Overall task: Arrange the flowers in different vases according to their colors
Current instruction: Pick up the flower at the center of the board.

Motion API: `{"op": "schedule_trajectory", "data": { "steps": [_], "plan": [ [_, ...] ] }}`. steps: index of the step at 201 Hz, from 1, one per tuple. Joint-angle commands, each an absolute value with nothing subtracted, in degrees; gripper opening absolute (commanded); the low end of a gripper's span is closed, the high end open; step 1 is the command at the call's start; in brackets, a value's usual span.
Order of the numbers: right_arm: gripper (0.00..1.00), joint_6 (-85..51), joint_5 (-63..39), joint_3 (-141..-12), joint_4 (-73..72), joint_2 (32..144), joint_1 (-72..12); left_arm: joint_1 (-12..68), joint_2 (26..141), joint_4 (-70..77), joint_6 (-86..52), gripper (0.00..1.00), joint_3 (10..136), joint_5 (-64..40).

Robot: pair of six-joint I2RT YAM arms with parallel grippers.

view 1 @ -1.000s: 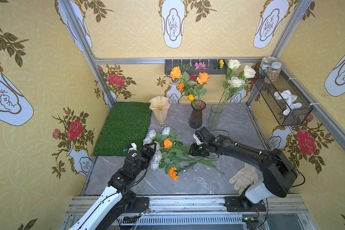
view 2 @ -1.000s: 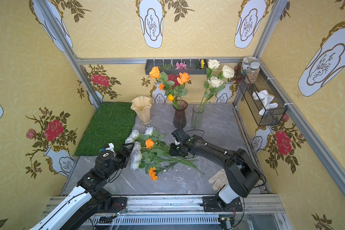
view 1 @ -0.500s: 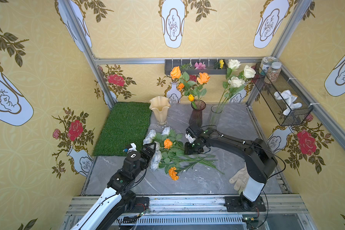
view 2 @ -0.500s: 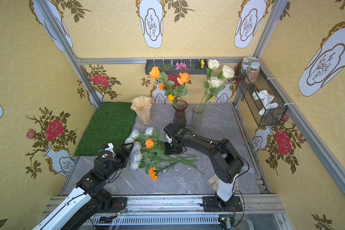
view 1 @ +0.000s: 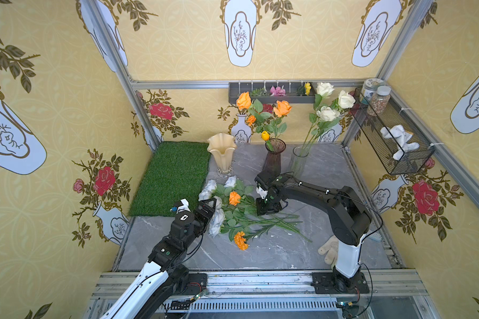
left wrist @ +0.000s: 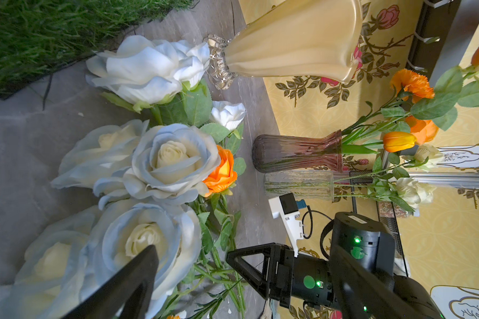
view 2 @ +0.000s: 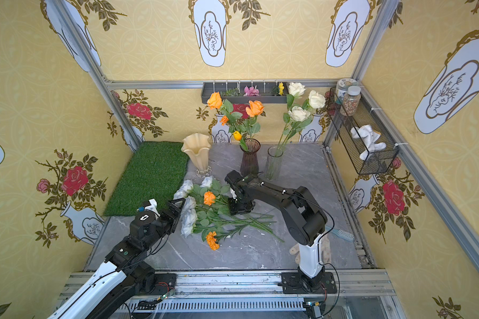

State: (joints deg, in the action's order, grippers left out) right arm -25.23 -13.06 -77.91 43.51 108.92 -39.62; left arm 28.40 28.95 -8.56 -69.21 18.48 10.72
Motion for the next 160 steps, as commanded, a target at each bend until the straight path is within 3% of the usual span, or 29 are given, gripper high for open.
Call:
{"op": "schedule_trajectory", "data": {
  "steps": [1, 39, 59, 80, 160],
  "plan": [
    [0.46, -23.7, -10.8, -78.5, 45.0, 107.4, -39.6, 28.4, 28.9, -6.7, -68.7, 0.98, 17.8, 10.6],
    [0.43, -21.5, -10.3, -80.0, 46.6, 106.8, -39.5, 28.4, 29.1, -6.0, -68.9, 0.98, 17.7, 10.5],
    [0.33, -20.6, -10.2, -81.1, 47.7, 107.7, -39.5, 28.4, 28.6, -6.0, -68.9, 0.98, 17.6, 10.6],
    [0.29, -20.3, -10.0, -81.4, 48.2, 108.5, -39.6, 28.4, 27.9, -5.9, -69.1, 0.98, 17.2, 10.7],
    [0.26, -19.0, -7.3, -80.0, 49.0, 109.2, -39.5, 28.4, 25.9, -5.9, -69.4, 0.98, 16.4, 11.2]
  ]
}}
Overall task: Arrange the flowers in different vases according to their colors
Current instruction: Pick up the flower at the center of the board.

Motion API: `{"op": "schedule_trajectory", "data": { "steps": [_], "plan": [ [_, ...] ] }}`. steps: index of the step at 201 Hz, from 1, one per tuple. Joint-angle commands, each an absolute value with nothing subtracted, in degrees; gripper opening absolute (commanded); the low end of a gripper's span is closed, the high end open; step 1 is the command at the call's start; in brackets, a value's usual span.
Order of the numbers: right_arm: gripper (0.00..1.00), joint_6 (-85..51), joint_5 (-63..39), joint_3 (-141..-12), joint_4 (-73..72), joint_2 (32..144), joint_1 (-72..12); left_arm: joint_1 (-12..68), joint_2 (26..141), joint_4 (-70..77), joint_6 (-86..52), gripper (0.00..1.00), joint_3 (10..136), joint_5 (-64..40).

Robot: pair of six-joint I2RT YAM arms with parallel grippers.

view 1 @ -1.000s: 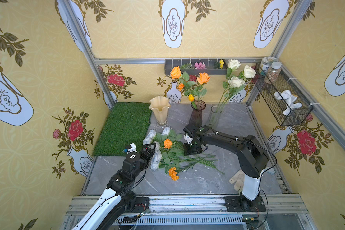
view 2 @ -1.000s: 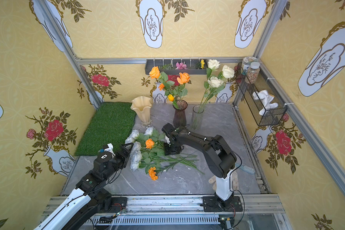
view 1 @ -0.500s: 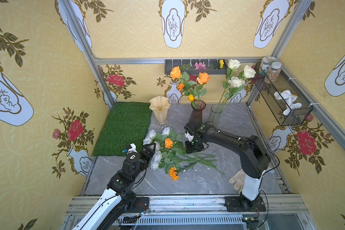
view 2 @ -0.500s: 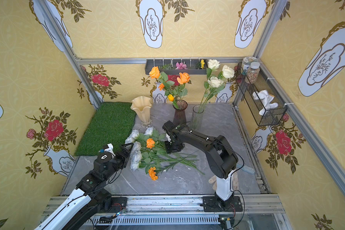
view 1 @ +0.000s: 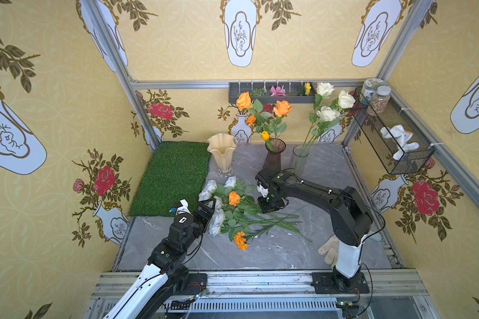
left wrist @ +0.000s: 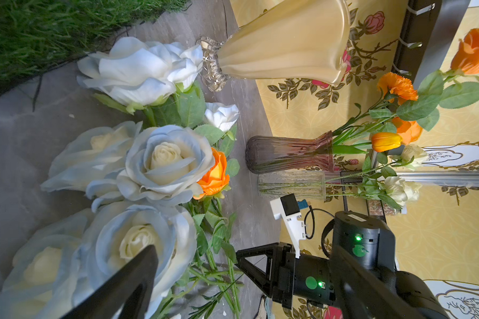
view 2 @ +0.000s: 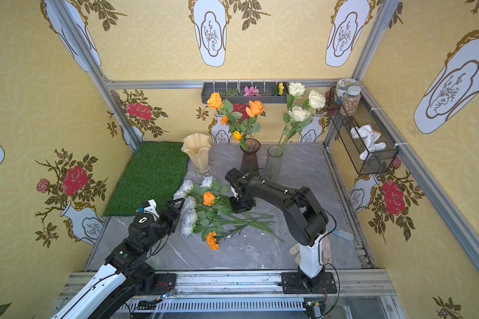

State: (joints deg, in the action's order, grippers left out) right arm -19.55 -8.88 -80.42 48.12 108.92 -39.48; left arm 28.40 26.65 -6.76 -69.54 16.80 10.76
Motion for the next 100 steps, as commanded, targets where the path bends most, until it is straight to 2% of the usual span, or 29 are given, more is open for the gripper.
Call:
{"op": "schedule_trajectory", "data": {
  "steps": [1, 100],
  "plan": [
    [0.26, -19.0, -7.2, -79.9, 49.0, 109.2, -39.5, 28.4, 25.9, -6.0, -69.5, 0.98, 16.5, 11.1],
    [0.24, -17.6, -6.9, -80.7, 49.4, 112.4, -39.6, 28.4, 22.4, -7.2, -70.2, 0.98, 15.4, 12.0]
  ]
}}
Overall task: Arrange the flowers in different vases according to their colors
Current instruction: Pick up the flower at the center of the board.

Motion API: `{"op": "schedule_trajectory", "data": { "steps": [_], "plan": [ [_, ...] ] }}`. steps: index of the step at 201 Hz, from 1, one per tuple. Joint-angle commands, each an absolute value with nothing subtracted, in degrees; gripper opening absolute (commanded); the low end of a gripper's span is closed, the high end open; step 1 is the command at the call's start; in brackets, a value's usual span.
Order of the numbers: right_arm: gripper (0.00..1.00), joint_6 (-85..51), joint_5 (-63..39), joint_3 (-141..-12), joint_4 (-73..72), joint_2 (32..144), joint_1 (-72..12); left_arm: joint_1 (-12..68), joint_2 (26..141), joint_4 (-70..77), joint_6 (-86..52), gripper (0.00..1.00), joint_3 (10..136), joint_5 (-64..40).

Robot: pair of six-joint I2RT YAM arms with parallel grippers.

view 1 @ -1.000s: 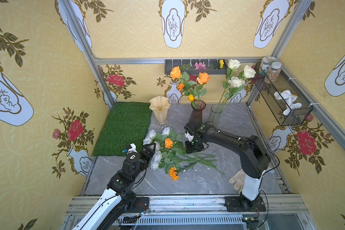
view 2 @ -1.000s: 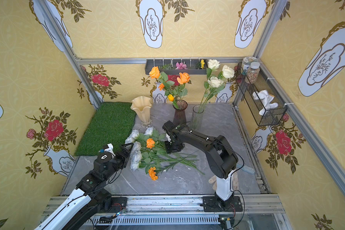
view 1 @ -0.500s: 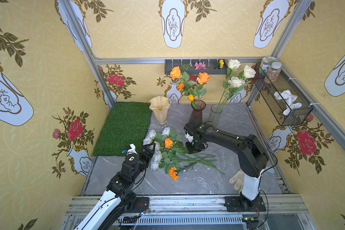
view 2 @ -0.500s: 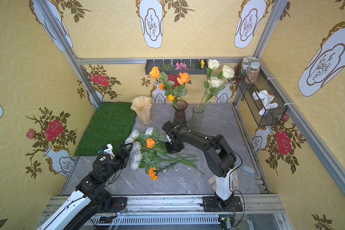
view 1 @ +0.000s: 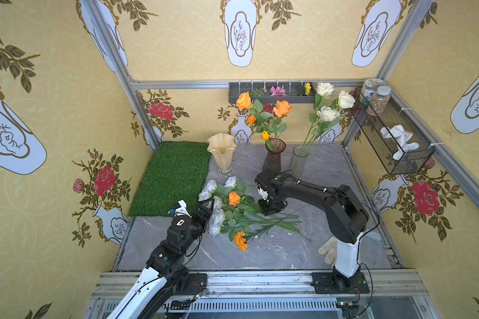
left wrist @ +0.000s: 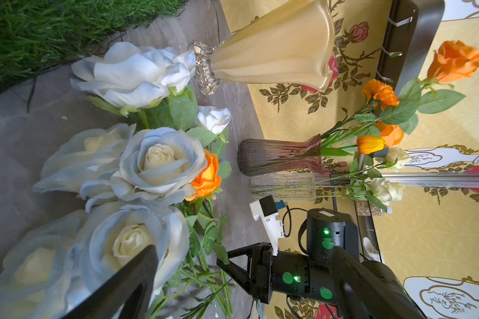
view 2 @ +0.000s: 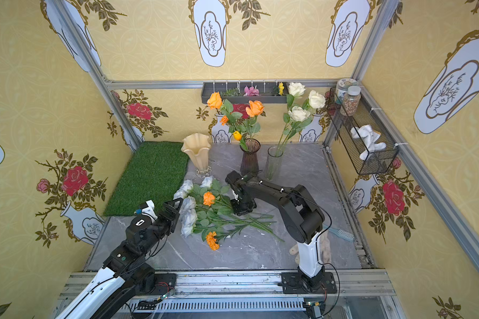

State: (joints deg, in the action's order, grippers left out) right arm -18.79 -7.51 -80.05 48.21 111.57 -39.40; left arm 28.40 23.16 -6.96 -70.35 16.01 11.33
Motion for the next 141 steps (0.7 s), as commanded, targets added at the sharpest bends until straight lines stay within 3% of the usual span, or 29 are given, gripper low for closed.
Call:
{"op": "schedule_trajectory", "data": {
  "steps": [1, 86, 141],
  "plan": [
    [0.24, -17.6, -6.9, -80.7, 49.4, 112.4, -39.6, 28.4, 22.4, -7.2, -70.1, 0.98, 15.3, 12.0],
    [0.19, -15.8, -2.8, -82.7, 52.1, 114.4, -42.4, 28.4, 20.7, -8.5, -70.2, 0.99, 15.2, 12.2],
    [0.02, -11.2, 4.2, -86.6, 56.2, 112.9, -45.0, 28.4, 20.1, -8.9, -70.2, 0.99, 15.1, 12.5]
  ]
}}
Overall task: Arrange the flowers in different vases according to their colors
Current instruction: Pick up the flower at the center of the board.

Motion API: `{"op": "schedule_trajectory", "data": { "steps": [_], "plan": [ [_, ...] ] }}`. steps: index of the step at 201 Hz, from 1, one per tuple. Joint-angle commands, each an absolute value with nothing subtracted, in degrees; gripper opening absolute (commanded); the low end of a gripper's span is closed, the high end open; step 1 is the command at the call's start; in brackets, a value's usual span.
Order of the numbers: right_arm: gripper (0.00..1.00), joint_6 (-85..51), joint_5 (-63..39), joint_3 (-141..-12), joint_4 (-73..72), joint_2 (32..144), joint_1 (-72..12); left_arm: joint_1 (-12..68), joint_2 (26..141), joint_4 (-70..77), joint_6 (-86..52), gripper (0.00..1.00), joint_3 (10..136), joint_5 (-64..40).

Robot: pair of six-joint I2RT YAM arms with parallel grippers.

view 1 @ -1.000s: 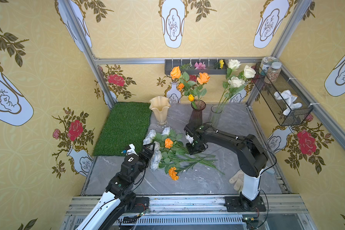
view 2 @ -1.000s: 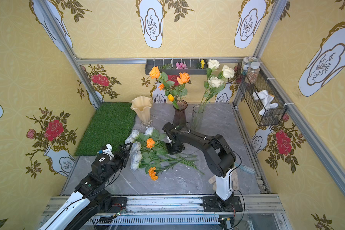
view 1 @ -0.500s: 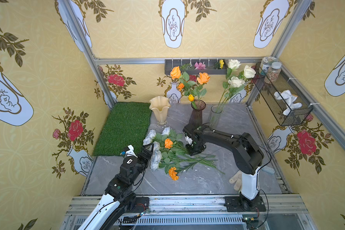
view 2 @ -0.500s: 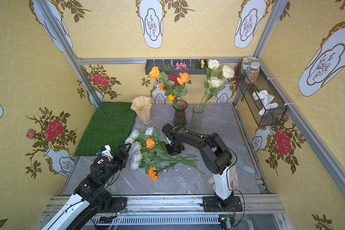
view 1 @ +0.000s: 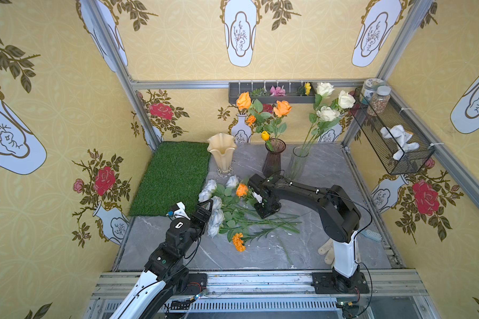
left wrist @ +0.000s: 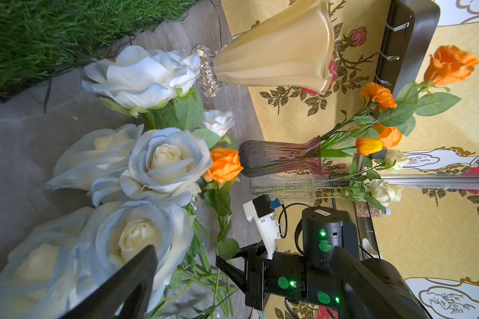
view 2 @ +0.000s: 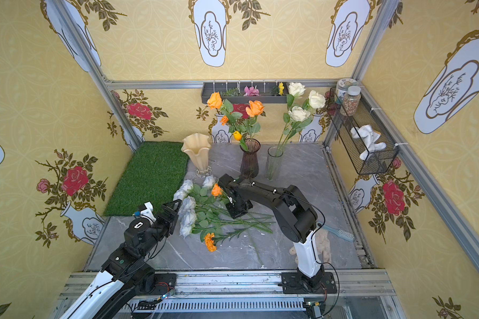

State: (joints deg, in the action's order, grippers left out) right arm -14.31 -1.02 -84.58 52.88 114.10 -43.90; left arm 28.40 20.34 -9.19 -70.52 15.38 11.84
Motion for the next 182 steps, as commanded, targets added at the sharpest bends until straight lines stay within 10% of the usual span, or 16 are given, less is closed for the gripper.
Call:
{"op": "schedule_trajectory", "data": {
  "steps": [1, 92, 182],
  "plan": [
    [0.02, -11.1, 4.3, -86.7, 56.3, 112.9, -45.1, 28.4, 20.1, -8.9, -70.2, 0.99, 15.2, 12.4],
    [0.0, -1.8, 9.8, -90.9, 53.9, 102.6, -48.6, 28.4, 20.0, -8.9, -70.4, 0.99, 15.0, 12.8],
    [0.0, 2.8, -1.9, -72.6, 8.7, 84.9, -41.3, 28.4, 20.5, -8.6, -70.2, 1.0, 15.1, 12.8]
  ]
}}
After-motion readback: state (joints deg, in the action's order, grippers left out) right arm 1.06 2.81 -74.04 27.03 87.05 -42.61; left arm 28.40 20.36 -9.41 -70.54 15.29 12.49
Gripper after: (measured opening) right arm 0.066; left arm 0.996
